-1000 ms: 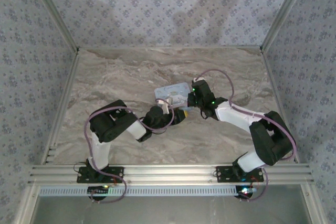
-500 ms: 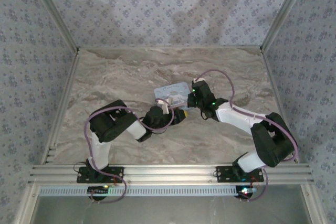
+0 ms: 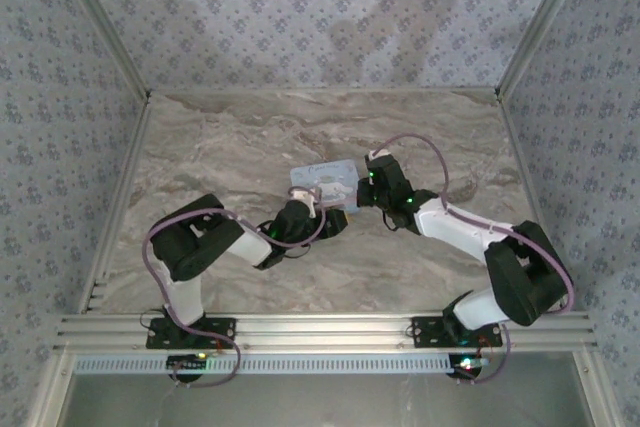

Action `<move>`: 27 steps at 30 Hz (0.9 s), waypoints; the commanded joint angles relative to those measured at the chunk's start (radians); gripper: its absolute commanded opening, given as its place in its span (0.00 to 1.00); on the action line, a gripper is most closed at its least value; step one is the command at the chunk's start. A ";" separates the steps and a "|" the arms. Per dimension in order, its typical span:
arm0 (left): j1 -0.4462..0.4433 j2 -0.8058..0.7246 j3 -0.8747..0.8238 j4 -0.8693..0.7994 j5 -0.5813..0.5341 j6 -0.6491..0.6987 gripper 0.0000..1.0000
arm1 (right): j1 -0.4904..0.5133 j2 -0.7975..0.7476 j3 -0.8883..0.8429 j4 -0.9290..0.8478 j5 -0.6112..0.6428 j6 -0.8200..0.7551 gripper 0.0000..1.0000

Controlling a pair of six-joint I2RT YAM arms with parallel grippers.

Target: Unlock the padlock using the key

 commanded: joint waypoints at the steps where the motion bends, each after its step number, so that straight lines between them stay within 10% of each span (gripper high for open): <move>1: 0.019 0.077 -0.097 -0.409 -0.081 -0.025 0.52 | 0.008 -0.044 -0.006 -0.008 -0.015 -0.002 0.00; 27: 0.025 0.114 -0.068 -0.408 -0.046 -0.002 0.02 | 0.016 -0.163 -0.045 -0.041 -0.011 -0.005 0.00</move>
